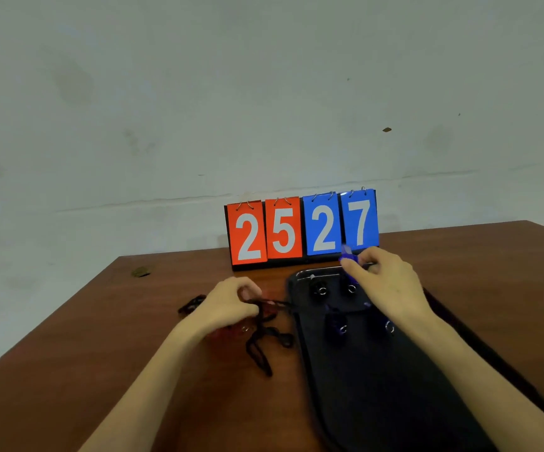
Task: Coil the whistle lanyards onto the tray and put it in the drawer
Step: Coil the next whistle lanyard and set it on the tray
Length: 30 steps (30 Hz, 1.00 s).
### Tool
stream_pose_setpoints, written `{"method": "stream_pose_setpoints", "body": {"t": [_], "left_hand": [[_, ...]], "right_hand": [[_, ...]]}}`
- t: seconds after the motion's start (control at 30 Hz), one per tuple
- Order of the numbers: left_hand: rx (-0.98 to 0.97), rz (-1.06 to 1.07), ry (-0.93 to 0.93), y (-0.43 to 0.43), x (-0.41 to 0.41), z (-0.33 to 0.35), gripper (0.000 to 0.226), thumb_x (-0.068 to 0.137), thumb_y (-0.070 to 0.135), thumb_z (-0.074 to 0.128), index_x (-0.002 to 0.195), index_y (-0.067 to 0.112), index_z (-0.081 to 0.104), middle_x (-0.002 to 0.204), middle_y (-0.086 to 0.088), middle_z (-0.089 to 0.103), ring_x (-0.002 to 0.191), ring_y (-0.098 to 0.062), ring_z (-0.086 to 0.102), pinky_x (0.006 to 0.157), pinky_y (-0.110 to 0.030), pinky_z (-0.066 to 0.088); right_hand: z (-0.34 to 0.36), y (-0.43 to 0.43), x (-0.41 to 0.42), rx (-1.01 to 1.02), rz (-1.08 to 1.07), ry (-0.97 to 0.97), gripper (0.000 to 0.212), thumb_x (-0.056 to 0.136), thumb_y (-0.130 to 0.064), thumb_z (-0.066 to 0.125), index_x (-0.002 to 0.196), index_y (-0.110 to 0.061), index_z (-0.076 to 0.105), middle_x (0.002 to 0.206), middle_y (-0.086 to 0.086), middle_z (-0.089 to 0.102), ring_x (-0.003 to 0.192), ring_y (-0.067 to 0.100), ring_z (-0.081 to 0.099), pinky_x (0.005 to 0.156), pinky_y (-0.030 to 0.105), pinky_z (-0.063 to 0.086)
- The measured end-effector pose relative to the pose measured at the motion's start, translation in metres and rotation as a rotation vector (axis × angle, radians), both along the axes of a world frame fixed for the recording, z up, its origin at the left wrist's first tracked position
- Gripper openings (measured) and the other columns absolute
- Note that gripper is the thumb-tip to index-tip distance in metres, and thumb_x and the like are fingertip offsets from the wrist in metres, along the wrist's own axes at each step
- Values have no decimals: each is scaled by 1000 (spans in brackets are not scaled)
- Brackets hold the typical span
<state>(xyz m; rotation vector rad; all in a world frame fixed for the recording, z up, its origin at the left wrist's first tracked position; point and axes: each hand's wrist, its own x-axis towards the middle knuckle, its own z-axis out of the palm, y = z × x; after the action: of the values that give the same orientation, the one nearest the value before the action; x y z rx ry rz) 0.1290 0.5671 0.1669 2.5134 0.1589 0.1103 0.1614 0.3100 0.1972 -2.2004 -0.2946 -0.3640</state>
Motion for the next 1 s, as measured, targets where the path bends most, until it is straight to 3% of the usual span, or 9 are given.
{"method": "stream_pose_setpoints", "body": {"t": [0.07, 0.13, 0.27, 0.37, 0.4, 0.5, 0.6, 0.83, 1.0], "left_hand": [[207, -8, 6, -10, -8, -4, 36, 76, 23, 67, 108, 35, 55, 119, 3, 46, 116, -19, 42, 100, -42, 37], [182, -45, -102, -25, -15, -1, 47, 76, 18, 66, 119, 31, 53, 132, 3, 40, 127, -18, 32, 109, -42, 28], [-497, -161, -284, -70, -27, 16, 48, 79, -3, 54, 120, 22, 51, 127, -1, 52, 119, -17, 48, 100, -36, 44], [-1154, -197, -219, -93, -27, 18, 38, 87, 1, 45, 124, 12, 44, 122, -17, 55, 103, -25, 61, 82, -37, 54], [-1247, -218, -169, -95, -28, 15, 34, 92, 7, 43, 126, 10, 43, 117, -18, 57, 91, -24, 63, 71, -35, 55], [-1158, -238, -10, -91, -30, 10, 31, 95, 26, 47, 119, 6, 50, 84, -9, 58, 48, -10, 43, 39, -20, 30], [-1004, -163, -7, -83, -30, 8, 24, 94, 24, 52, 104, 4, 60, 62, -2, 51, 38, -7, 26, 38, -20, 14], [-580, -123, -158, -66, -32, 10, 15, 86, 26, 65, 89, 12, 70, 56, 2, 56, 37, -2, 38, 39, -15, 27], [-506, -126, -201, -62, -34, 12, 23, 87, 22, 63, 83, 1, 70, 52, 0, 57, 40, 0, 51, 48, -5, 40]], "right_hand": [[-3, 6, -6, 61, 117, 65, 28, 88, -47, 55, 87, -19, 57, 64, 1, 64, 56, 10, 59, 55, 25, 49], [-4, 14, -15, 204, 300, 213, 26, 90, -40, 53, 96, -15, 58, 75, 6, 69, 60, 13, 64, 57, 25, 54], [-1, 32, -24, 237, 488, 206, 18, 90, -34, 56, 95, -18, 64, 92, -2, 68, 86, 12, 66, 77, 25, 55], [-2, 38, -27, 311, 473, 114, 10, 88, -27, 61, 93, -21, 68, 85, -8, 67, 81, 4, 65, 64, 14, 50], [-5, 37, -25, 368, 456, 126, 12, 87, -26, 61, 94, -20, 68, 86, -7, 68, 81, 4, 64, 63, 14, 49], [-10, 28, -13, 553, 400, 267, 24, 88, -33, 59, 101, -15, 69, 90, -3, 68, 85, 9, 60, 73, 21, 45], [-9, 19, -4, 861, 424, 484, 30, 90, -33, 55, 108, -10, 64, 102, 4, 71, 97, 16, 64, 81, 29, 49], [-8, 16, -2, 1138, 436, 635, 25, 96, -19, 47, 116, -7, 57, 93, 9, 64, 90, 20, 64, 80, 37, 53], [-13, 20, -4, 754, 286, 493, 28, 97, -27, 43, 110, -6, 57, 73, 5, 54, 66, 11, 53, 70, 29, 51]]}}
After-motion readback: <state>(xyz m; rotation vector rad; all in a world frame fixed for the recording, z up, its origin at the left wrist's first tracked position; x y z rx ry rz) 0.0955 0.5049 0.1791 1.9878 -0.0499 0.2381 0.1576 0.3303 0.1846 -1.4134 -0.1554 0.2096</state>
